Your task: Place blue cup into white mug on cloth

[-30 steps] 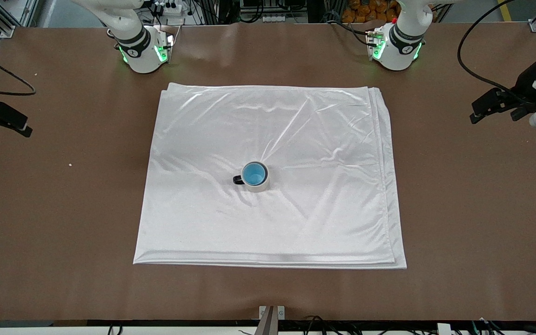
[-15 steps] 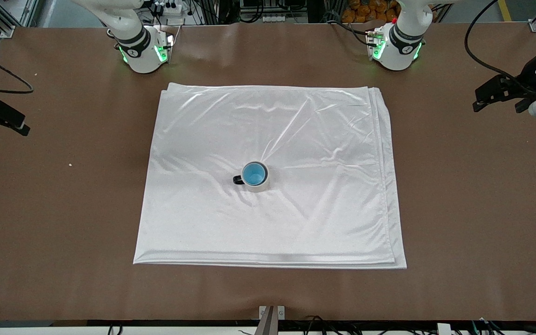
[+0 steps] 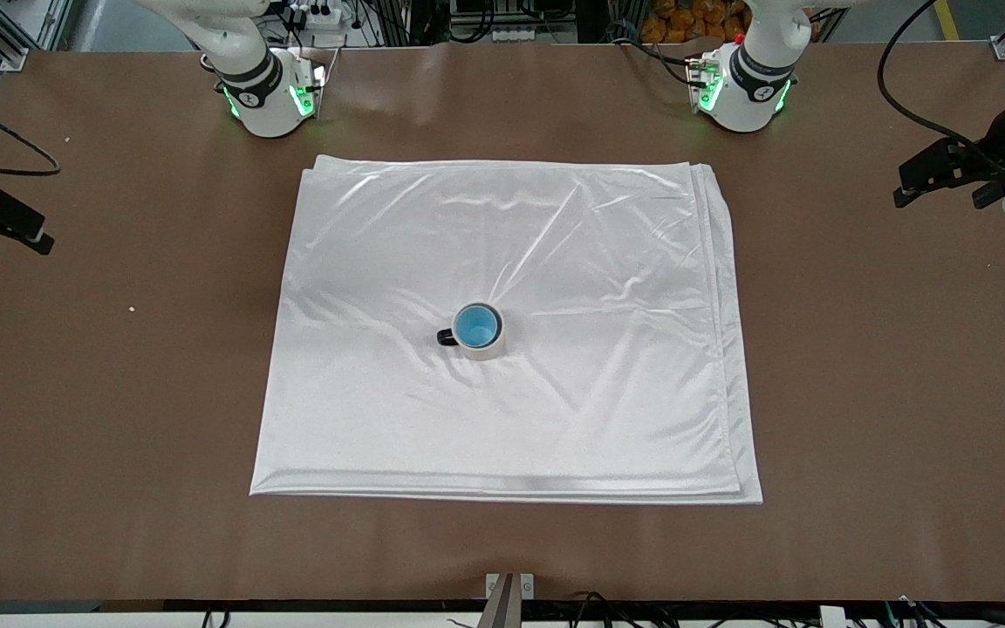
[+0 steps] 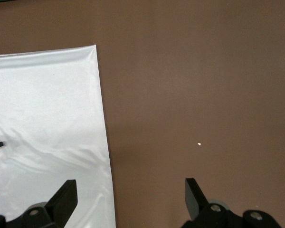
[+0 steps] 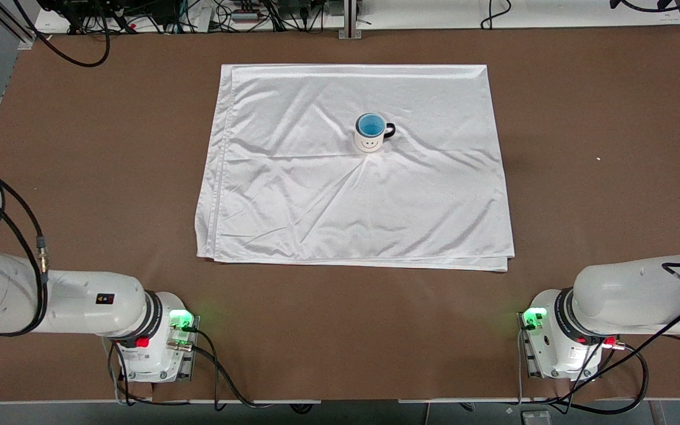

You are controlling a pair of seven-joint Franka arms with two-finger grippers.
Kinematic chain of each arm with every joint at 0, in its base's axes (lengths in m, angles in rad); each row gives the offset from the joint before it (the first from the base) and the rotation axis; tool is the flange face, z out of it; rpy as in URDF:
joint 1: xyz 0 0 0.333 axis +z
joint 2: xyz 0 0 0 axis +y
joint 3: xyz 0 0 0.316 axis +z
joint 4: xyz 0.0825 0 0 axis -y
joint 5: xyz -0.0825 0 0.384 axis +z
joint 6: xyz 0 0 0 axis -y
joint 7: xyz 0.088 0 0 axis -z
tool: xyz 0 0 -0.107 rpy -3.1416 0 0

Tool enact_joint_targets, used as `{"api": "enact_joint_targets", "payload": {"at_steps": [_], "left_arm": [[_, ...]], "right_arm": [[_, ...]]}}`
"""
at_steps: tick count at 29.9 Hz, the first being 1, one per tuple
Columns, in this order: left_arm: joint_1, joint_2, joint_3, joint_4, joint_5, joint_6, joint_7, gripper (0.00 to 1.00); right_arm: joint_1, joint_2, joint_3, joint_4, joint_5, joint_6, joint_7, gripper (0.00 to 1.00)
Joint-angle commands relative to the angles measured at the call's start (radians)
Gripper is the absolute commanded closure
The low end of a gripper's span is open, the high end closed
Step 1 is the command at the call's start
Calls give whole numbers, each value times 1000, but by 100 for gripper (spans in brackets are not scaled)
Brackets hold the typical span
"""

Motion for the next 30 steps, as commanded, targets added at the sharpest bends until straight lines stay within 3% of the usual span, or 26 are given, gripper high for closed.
{"api": "enact_joint_targets", "payload": {"at_steps": [1,30], "left_arm": [[-15,8,6,15,54,-10,1,0],[-9,34,6,16,40,33,-2,0]], "right_arm": [[-10,-6,4,2,8,-13,11,0],[-7,-5,4,-2,3,-6,11,0]]}}
